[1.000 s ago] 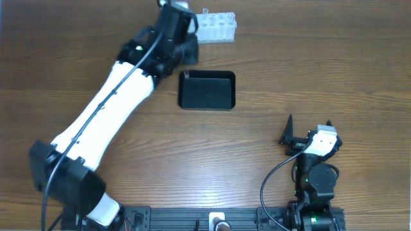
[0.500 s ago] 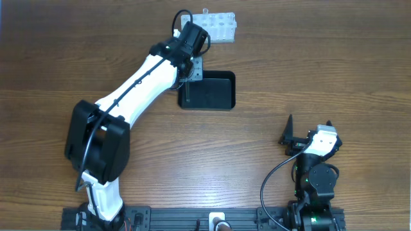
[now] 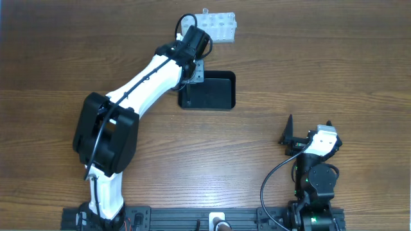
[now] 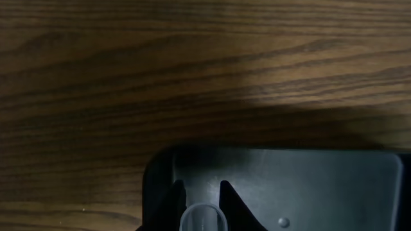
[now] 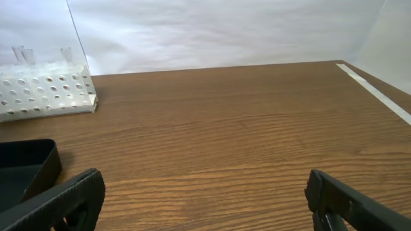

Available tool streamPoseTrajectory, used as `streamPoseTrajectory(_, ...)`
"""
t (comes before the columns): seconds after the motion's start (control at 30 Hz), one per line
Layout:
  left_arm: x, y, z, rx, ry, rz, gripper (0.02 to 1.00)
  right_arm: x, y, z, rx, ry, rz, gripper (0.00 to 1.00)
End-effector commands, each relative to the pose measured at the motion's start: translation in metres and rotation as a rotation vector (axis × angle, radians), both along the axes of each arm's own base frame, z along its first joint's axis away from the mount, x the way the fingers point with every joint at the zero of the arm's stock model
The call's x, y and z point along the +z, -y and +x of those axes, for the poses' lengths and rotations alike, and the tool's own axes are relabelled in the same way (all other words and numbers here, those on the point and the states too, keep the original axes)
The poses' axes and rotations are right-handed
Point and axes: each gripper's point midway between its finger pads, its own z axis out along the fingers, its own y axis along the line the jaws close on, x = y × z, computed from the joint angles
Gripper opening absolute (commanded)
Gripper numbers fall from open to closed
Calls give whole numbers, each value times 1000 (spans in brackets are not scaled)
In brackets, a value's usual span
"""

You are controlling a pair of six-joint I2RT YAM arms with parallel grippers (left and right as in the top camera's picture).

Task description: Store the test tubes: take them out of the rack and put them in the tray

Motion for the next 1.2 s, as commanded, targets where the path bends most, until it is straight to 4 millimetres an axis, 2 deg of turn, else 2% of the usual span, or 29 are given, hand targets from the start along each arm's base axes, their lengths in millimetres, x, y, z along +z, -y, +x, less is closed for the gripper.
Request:
streamPoseTrajectory(0.03, -20, -5, -2, 17, -29, 30, 185, -2, -1, 0, 5, -2, 0, 993)
streamPoseTrajectory(0.17, -20, -5, -1, 17, -25, 28, 224, -2, -1, 0, 5, -2, 0, 991)
streamPoseTrajectory(0.3, -19, -4, 1, 17, -16, 23, 402, -2, -1, 0, 6, -2, 0, 993)
streamPoseTrajectory(0.4, -4, -1, 7, 19, 27, 4, 426, -2, -1, 0, 6, -2, 0, 991)
streamPoseTrajectory(0.47, 20, -1, 14, 26, 90, -13, 452, -2, -1, 0, 6, -2, 0, 993)
streamPoseTrajectory(0.6, 84, -8, 35, 59, 284, -38, 507, -2, -1, 0, 6, -2, 0, 993)
streamPoseTrajectory(0.67, 117, -9, 50, 22, 401, -45, 535, -2, -1, 0, 6, -2, 0, 991)
streamPoseTrajectory(0.77, 153, -7, 74, -38, 559, -42, 577, -2, -1, 0, 6, -2, 0, 993)
streamPoseTrajectory(0.83, 165, -6, 86, -64, 630, -37, 606, -2, -1, 0, 6, -2, 0, 993)
streamPoseTrajectory(0.93, 173, -7, 101, -87, 695, -23, 621, -2, -1, 0, 5, -2, 0, 991)
streamPoseTrajectory(1.0, 171, -5, 108, -112, 716, -24, 625, -2, -1, 0, 5, -2, 0, 993)
streamPoseTrajectory(1.2, 140, 2, 137, -189, 739, -83, 643, -2, -1, 0, 6, -2, 0, 991)
